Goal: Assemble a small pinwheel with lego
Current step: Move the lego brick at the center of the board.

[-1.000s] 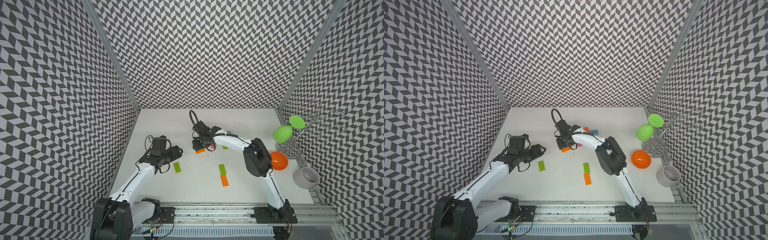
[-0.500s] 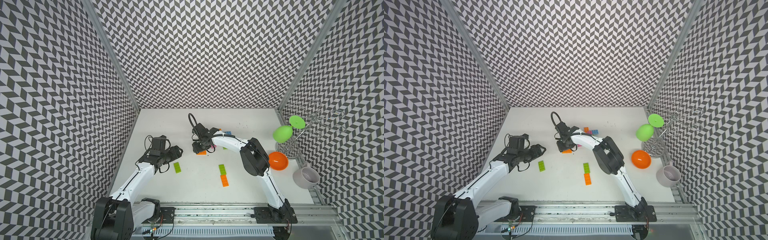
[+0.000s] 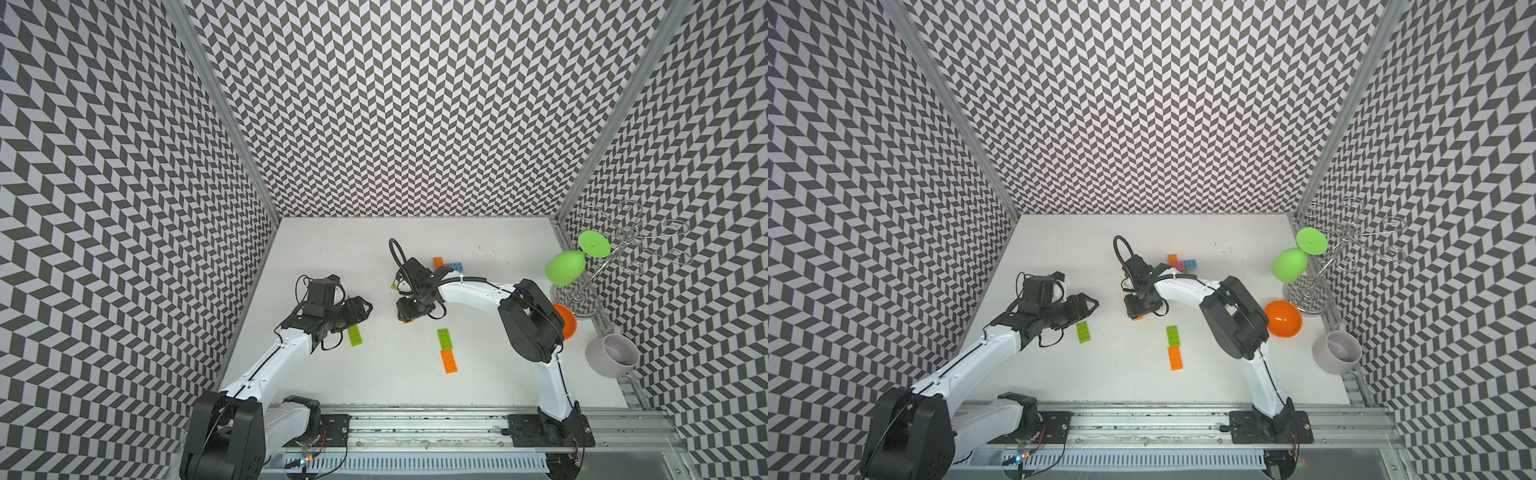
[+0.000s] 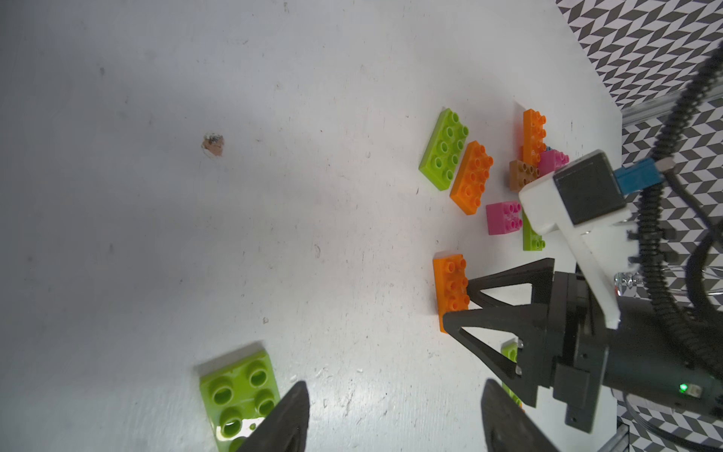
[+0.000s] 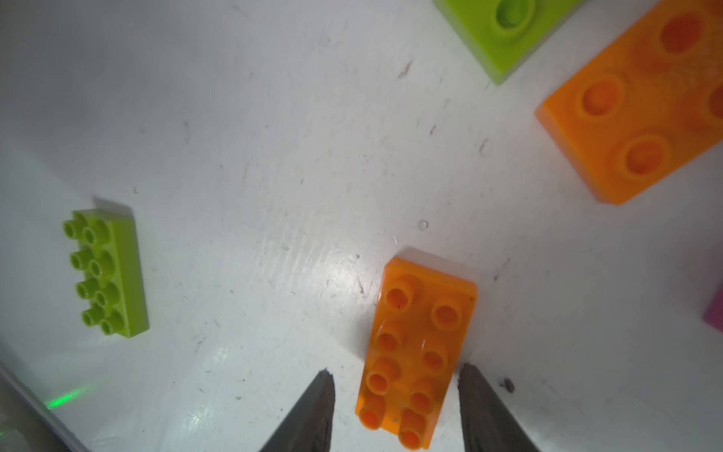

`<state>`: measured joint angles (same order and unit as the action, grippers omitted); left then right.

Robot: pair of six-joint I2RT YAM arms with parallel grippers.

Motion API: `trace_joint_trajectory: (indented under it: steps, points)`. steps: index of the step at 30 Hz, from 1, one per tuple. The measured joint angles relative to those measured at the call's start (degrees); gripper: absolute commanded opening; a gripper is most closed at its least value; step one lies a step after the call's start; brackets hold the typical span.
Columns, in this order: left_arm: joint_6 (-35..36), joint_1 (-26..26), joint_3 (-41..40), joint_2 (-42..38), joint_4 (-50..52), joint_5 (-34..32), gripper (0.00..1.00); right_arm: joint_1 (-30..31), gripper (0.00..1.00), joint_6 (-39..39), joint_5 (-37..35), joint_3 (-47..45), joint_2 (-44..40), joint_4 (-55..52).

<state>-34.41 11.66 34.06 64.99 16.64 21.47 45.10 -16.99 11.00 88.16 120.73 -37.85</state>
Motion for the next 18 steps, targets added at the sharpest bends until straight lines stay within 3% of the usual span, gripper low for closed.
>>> trace_joint_trajectory:
  steps: [3, 5, 11, 18]
  points:
    - [-0.1, -0.2, -0.5, 0.0, -0.9, 1.0, 0.69, 0.2, 0.55, -1.3, -2.4, -0.3, -0.5, -0.5]
    - [-0.4, -2.1, -1.5, -0.1, -2.8, 4.0, 0.69, 0.2, 0.50, -2.6, -3.3, -0.5, -1.4, -0.4]
    - [-4.8, -15.9, -8.0, 0.6, -12.0, 18.9, 0.69, 0.7, 0.34, -5.8, -1.2, 1.0, -3.9, 0.3]
    - [-6.6, -24.2, -8.6, 1.5, -16.3, 29.3, 0.69, 1.4, 0.31, -7.8, 0.5, 2.9, -2.7, 0.2]
